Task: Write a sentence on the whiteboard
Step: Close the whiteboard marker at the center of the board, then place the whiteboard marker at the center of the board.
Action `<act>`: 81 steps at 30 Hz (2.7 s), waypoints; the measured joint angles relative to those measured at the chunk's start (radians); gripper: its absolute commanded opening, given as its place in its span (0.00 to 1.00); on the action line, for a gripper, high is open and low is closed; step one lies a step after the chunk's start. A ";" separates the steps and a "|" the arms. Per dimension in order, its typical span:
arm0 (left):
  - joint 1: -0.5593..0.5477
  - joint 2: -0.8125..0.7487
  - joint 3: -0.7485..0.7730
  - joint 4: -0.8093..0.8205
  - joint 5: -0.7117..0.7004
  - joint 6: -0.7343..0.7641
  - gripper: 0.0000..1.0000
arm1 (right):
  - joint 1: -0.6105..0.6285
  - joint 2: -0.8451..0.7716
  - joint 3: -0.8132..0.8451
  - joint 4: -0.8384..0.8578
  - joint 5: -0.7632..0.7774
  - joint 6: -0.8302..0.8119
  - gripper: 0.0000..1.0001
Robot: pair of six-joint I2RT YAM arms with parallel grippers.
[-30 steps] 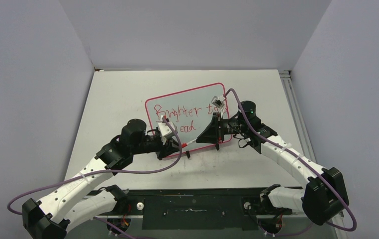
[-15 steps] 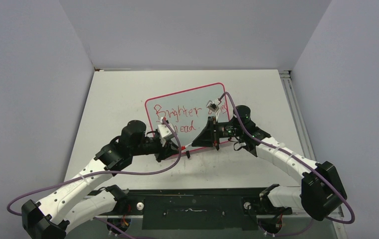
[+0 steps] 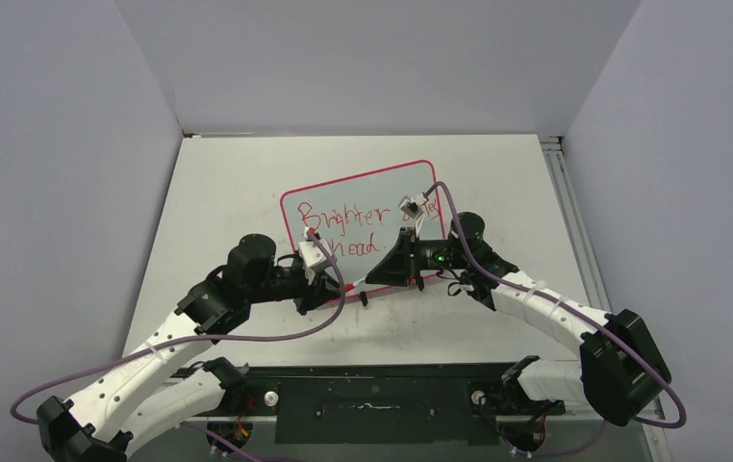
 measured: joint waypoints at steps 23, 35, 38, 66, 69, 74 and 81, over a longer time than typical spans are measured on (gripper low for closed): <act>0.005 0.010 0.001 -0.004 0.041 -0.049 0.00 | 0.021 0.000 -0.018 0.056 0.030 0.034 0.05; 0.104 0.002 0.007 0.110 0.020 -0.075 0.83 | 0.098 -0.132 -0.011 -0.365 0.304 -0.182 0.07; 0.196 -0.019 0.007 0.156 0.019 -0.117 0.85 | 0.098 -0.196 -0.038 -0.462 0.439 -0.218 0.08; 0.635 -0.029 0.007 0.098 -0.614 -0.371 0.96 | 0.097 -0.247 -0.235 -0.637 1.014 -0.117 0.66; 0.638 -0.040 0.007 0.093 -0.652 -0.371 0.96 | 0.097 -0.284 -0.233 -0.663 1.056 -0.117 0.75; 0.639 -0.072 0.007 0.088 -0.702 -0.371 0.96 | 0.097 -0.334 -0.186 -0.716 1.147 -0.136 0.98; 0.639 -0.109 0.007 0.086 -0.783 -0.377 0.96 | 0.078 -0.348 -0.063 -0.740 1.338 -0.206 0.90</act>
